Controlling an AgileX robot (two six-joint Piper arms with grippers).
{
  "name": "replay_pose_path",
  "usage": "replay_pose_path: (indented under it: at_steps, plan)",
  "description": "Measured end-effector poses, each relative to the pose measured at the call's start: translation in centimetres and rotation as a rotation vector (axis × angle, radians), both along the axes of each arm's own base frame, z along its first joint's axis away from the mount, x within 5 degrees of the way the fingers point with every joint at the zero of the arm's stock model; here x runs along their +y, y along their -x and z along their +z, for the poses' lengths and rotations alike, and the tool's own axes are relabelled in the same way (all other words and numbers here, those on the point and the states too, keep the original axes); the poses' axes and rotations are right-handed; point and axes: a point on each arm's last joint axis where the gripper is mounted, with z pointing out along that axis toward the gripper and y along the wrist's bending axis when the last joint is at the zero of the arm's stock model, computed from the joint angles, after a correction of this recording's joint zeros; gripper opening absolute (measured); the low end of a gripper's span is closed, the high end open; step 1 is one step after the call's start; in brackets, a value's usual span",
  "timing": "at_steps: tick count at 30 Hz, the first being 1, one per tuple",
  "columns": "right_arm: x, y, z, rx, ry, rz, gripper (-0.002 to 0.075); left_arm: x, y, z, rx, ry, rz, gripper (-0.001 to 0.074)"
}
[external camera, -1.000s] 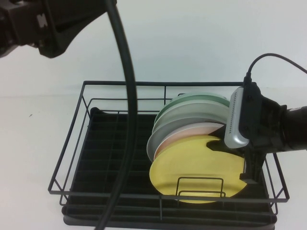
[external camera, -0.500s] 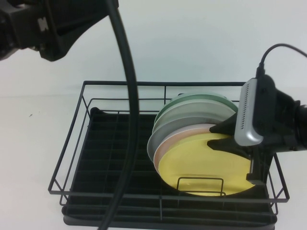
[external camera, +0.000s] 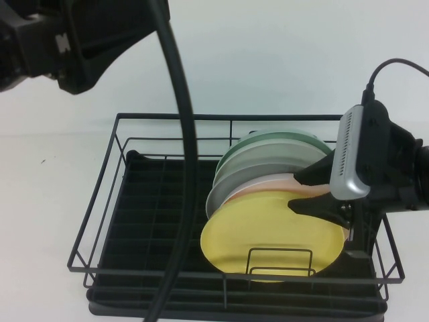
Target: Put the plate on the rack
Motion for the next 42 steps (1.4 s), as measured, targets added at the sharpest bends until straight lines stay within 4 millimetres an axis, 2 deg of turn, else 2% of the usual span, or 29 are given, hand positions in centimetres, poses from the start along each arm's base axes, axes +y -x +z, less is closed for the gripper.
replay_pose_path:
  at_steps: [4, 6, 7, 9, 11, 13, 15, 19, 22, 25, 26, 29, 32, 34, 37, 39, 42]
  plan:
    - [0.1, 0.1, 0.4, 0.002, -0.030, -0.013, 0.0351, 0.0, 0.0, -0.1, -0.001, -0.015, 0.000, 0.0693]
    - [0.1, 0.3, 1.1, -0.006, -0.062, -0.018, 0.0343, 0.1, 0.0, -0.3, -0.002, -0.046, 0.003, 0.0681]
    - [0.1, 0.4, 1.5, -0.013, -0.075, -0.013, 0.0321, 0.1, 0.0, -0.4, 0.002, -0.060, 0.002, 0.0652]
    - [0.0, 1.1, 3.4, -0.064, -0.105, 0.001, 0.0235, 0.0, 0.2, -0.6, 0.012, -0.083, -0.014, 0.0542]
    - [-0.4, 2.2, 6.1, -0.151, -0.135, 0.014, 0.0122, 0.2, 0.8, -0.6, -0.010, -0.120, -0.019, 0.0330]
    - [-1.1, 3.8, 8.9, -0.252, -0.166, 0.019, 0.0056, 0.8, 2.0, -0.1, -0.074, -0.162, -0.002, 0.0156]
    - [-2.1, 6.1, 12.1, -0.362, -0.219, -0.003, 0.0024, 1.6, 3.4, 0.6, -0.137, -0.178, 0.034, 0.0066]
    - [-5.0, 11.3, 17.3, -0.478, -0.419, -0.166, 0.0005, 3.9, 6.7, 1.8, -0.191, -0.141, 0.182, 0.0013]
    - [-7.8, 14.9, 19.4, -0.589, -0.546, -0.321, 0.0002, 6.2, 8.6, 1.8, -0.171, -0.123, 0.363, 0.0004]
    - [-9.8, 16.6, 18.6, -0.642, -0.620, -0.465, 0.0000, 8.7, 9.5, 0.9, -0.131, -0.089, 0.591, 0.0001]
    - [-10.1, 16.9, 18.0, -0.648, -0.631, -0.494, 0.0000, 9.4, 9.6, 0.0, -0.105, -0.085, 0.664, 0.0001]
    - [-10.7, 17.5, 15.0, -0.598, -0.651, -0.545, 0.0000, 10.7, 10.1, -3.0, -0.017, -0.052, 0.783, 0.0001]
    - [-10.8, 17.7, 10.5, -0.501, -0.628, -0.567, -0.0001, 10.7, 9.9, -7.3, 0.048, -0.058, 0.800, 0.0001]
    - [-10.8, 17.4, 7.3, -0.443, -0.590, -0.592, -0.0001, 10.6, 9.3, -10.4, 0.064, -0.086, 0.804, 0.0001]
    - [-11.0, 16.9, 3.5, -0.378, -0.547, -0.640, -0.0001, 10.2, 7.9, -15.3, 0.113, -0.118, 0.816, 0.0001]
    - [-11.1, 16.7, 2.0, -0.350, -0.543, -0.677, -0.0001, 9.9, 7.4, -17.2, 0.128, -0.081, 0.808, 0.0001]
    - [-11.3, 16.5, 0.4, -0.306, -0.543, -0.716, -0.0001, 9.4, 7.0, -17.9, 0.094, -0.035, 0.770, 0.0001]
